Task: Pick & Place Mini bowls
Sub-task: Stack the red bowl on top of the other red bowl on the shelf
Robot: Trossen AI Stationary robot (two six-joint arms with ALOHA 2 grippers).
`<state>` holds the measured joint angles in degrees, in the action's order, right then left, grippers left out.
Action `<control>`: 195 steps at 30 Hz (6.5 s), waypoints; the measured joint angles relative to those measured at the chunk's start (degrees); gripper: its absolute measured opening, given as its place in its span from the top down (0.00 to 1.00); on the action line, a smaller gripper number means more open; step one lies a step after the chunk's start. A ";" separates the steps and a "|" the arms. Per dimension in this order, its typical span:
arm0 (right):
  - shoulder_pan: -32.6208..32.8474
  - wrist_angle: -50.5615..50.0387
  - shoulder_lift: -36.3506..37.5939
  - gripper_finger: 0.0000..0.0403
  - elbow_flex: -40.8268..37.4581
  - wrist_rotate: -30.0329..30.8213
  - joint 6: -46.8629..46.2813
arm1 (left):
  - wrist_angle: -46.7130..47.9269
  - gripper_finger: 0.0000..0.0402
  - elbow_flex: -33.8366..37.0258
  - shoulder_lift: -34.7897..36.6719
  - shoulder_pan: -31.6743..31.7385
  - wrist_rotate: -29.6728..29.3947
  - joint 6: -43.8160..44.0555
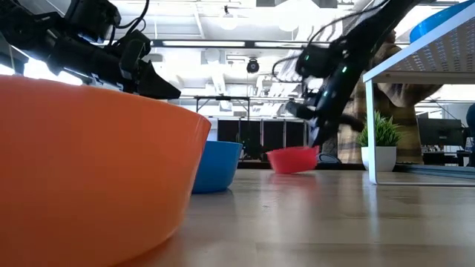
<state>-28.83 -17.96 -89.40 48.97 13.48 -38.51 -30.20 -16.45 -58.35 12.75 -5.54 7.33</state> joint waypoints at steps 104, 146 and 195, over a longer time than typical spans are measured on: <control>-6.80 -30.49 22.62 0.99 -0.26 -19.89 15.08 | 0.74 0.89 0.02 -0.02 0.00 -0.04 0.00; 61.49 -68.69 16.29 1.00 50.29 -15.15 -40.33 | 0.28 0.89 0.02 -0.02 -0.02 -0.04 -0.61; 93.50 -71.67 -0.40 0.99 50.20 -6.20 -61.83 | -0.11 0.89 0.02 -0.02 -0.02 -0.04 -1.01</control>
<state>64.66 -89.63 -89.80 99.18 7.28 -100.33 -30.30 -16.43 -58.37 12.73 -5.58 6.33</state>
